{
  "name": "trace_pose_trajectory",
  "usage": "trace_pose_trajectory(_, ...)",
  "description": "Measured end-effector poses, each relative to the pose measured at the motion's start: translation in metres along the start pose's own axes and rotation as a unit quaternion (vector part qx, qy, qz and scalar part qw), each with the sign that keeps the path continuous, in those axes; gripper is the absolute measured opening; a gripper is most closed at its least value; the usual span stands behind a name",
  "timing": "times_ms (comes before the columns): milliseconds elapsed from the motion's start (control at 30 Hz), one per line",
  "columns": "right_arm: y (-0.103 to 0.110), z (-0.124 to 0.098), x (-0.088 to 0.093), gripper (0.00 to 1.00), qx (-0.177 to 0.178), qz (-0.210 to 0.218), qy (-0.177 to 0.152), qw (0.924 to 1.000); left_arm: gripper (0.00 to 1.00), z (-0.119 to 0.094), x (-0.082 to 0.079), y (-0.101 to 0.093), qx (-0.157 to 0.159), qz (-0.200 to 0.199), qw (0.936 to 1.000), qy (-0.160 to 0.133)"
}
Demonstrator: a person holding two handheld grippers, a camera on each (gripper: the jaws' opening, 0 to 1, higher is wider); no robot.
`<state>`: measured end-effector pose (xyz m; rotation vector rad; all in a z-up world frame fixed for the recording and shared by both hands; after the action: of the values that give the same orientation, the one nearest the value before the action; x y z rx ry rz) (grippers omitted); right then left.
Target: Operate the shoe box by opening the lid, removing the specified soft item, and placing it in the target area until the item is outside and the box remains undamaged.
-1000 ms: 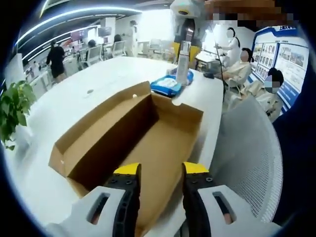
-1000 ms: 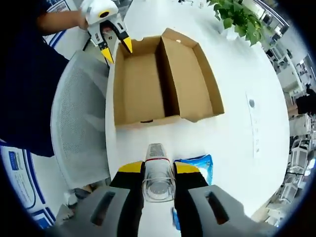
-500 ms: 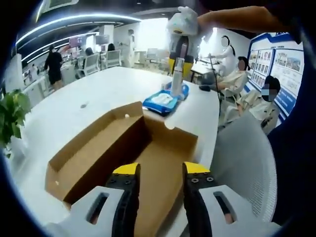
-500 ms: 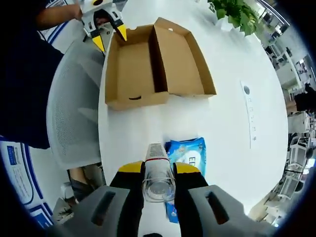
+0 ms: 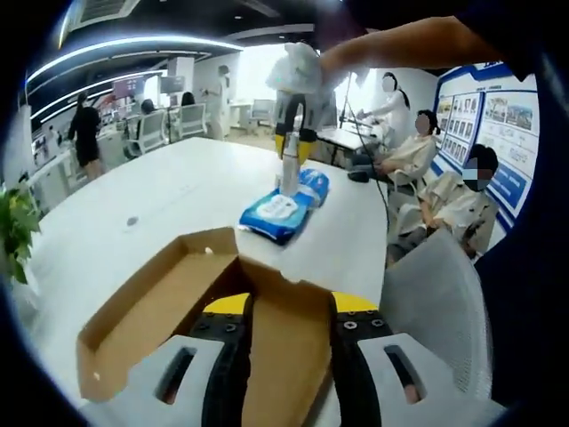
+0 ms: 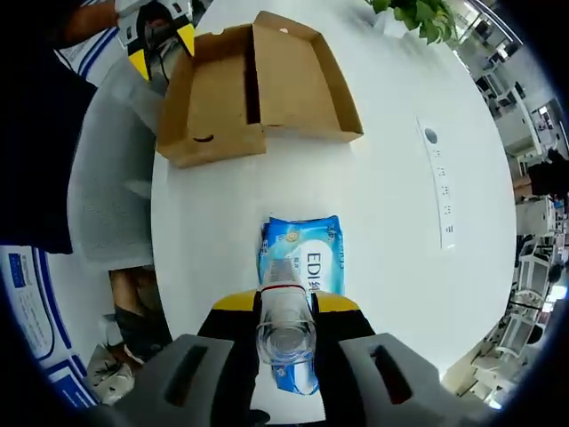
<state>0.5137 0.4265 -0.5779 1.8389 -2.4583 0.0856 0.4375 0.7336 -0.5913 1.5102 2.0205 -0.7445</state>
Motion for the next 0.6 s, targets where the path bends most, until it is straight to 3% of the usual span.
trace_pose_trajectory(367,-0.034,0.018,0.026,0.19,0.000,0.007,0.011,0.9999,0.29,0.027,-0.018,0.002,0.011,0.010,0.9998,0.013)
trace_pose_trajectory(600,-0.051,0.027,0.032,0.19,0.000,0.012,0.013,0.9998,0.31,0.039,-0.022,0.003,0.018,0.006,0.9997,0.018)
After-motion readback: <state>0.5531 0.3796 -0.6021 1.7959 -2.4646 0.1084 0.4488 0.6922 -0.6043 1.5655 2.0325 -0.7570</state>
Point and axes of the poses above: the point that each gripper's makers call its tool centre point, and the gripper's own axes: z roughly forward along the fingers, y roughly to its left, x roughly out of its underside, the point moved 7 cm from there along -z, roughly backward along the fingers, and after that the axes turned 12 degrees about y, right-handed, at the moved point
